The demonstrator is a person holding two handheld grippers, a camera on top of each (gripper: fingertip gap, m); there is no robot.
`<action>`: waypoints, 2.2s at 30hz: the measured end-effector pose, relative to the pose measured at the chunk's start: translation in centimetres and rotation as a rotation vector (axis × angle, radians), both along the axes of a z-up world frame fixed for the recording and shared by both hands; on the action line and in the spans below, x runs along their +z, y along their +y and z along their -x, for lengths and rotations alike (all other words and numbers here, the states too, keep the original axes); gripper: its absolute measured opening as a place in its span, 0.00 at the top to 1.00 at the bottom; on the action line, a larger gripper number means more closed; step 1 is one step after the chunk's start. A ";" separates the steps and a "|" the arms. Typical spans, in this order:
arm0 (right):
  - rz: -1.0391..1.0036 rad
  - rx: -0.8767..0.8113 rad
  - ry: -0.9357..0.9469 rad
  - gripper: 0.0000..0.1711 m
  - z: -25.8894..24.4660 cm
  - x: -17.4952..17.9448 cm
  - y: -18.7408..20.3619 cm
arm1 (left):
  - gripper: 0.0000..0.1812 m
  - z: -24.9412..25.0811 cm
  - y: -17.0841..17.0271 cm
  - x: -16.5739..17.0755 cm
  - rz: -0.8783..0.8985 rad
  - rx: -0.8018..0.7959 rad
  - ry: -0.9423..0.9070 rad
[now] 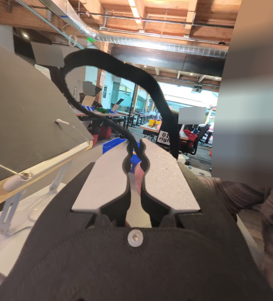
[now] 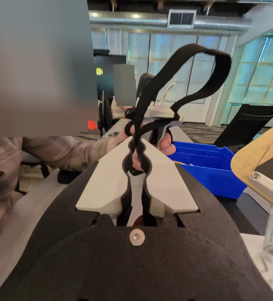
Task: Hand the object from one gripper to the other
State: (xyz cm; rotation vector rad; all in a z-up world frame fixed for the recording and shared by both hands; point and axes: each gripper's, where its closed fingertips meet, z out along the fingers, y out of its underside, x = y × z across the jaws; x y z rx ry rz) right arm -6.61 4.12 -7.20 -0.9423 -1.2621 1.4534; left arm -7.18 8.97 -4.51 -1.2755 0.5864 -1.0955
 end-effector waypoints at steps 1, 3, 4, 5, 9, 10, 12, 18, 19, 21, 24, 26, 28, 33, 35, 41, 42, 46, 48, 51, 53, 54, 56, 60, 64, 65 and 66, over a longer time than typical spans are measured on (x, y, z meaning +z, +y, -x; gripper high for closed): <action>0.041 0.012 0.019 1.00 -0.2 0.4 0.2 | 0.93 0.2 0.2 0.0 -0.008 0.010 0.010; 0.113 0.016 0.044 1.00 -0.6 0.9 1.0 | 0.84 1.0 1.1 -0.3 -0.094 0.128 0.096; 0.143 0.017 0.048 1.00 -0.8 0.9 1.5 | 0.82 1.6 1.3 -0.2 -0.172 0.201 0.156; 0.182 0.015 0.053 1.00 -1.0 1.0 2.1 | 0.80 2.0 1.6 -0.4 -0.257 0.278 0.249; 0.298 0.021 0.035 1.00 -1.4 0.7 3.8 | 0.75 2.5 0.7 0.3 -0.606 0.466 0.536; 0.315 0.040 0.019 1.00 -1.4 0.6 3.8 | 0.76 2.3 0.2 0.4 -0.696 0.485 0.603; 0.337 0.070 0.000 1.00 -1.3 0.4 3.4 | 0.77 1.4 -0.5 -0.4 -0.833 0.496 0.751; 0.363 0.139 -0.060 1.00 -0.2 -0.5 1.7 | 0.83 -0.7 0.0 -3.8 -1.036 0.525 1.047; 0.373 0.145 -0.058 1.00 -0.1 -0.5 1.7 | 0.86 -0.7 0.1 -4.1 -1.064 0.535 1.080; 0.389 0.156 -0.061 1.00 -0.1 -0.6 1.6 | 0.93 -0.8 0.1 -3.9 -1.087 0.572 1.068; 0.398 0.156 -0.060 1.00 0.0 -0.7 1.7 | 0.99 -0.6 0.2 -3.8 -1.096 0.588 1.073; 0.394 0.141 -0.047 1.00 0.1 -0.7 1.9 | 0.99 -0.5 0.4 -4.0 -1.083 0.586 1.097; 0.410 0.125 -0.039 0.95 0.2 -0.7 2.3 | 0.99 -0.5 0.4 -4.1 -1.067 0.570 1.090; 0.411 0.087 -0.025 0.97 0.1 -0.6 2.9 | 0.99 -0.8 0.2 -4.5 -1.056 0.536 1.095; 0.414 0.084 -0.027 0.98 0.2 -0.6 3.0 | 0.99 -0.9 0.2 -4.7 -1.065 0.534 1.107; 0.349 0.043 -0.012 1.00 0.1 -0.3 3.0 | 0.99 -1.0 0.4 -5.8 -1.047 0.494 1.163; 0.343 0.025 0.005 1.00 0.0 0.0 3.1 | 0.99 -1.1 0.3 -6.2 -1.022 0.462 1.160; 0.291 -0.048 0.143 1.00 -1.8 2.7 4.1 | 0.99 -2.0 0.4 -8.6 -0.742 0.280 1.060; 0.139 -0.134 0.095 1.00 -1.7 2.3 4.1 | 0.99 -2.9 0.3 -9.5 -0.526 0.170 0.925; -0.046 -0.217 0.081 1.00 -1.9 2.4 3.9 | 0.99 -3.7 0.4 -10.3 -0.223 0.036 0.730; -0.150 -0.273 0.077 1.00 -2.2 2.7 3.9 | 0.99 -4.3 -0.5 -10.6 -0.034 -0.104 0.603; -0.189 -0.289 0.082 1.00 -2.4 2.9 3.8 | 0.99 -4.3 -0.3 -10.4 0.013 -0.114 0.549; -0.250 -0.299 0.100 1.00 -2.8 3.4 3.5 | 0.99 -4.7 -1.0 -10.6 0.126 -0.208 0.474; -0.359 -0.295 0.115 1.00 -3.4 4.0 2.5 | 0.99 -4.9 -1.3 -10.4 0.309 -0.335 0.293; -0.469 -0.279 0.061 1.00 -3.1 2.7 1.8 | 0.99 -5.6 -2.1 -11.3 0.400 -0.415 0.274; -0.490 -0.268 0.051 1.00 -3.0 2.4 1.5 | 0.99 -5.8 -2.4 -11.5 0.412 -0.442 0.278; -0.512 -0.262 0.039 1.00 -2.9 2.1 1.3 | 0.99 -6.0 -2.7 -11.5 0.412 -0.461 0.276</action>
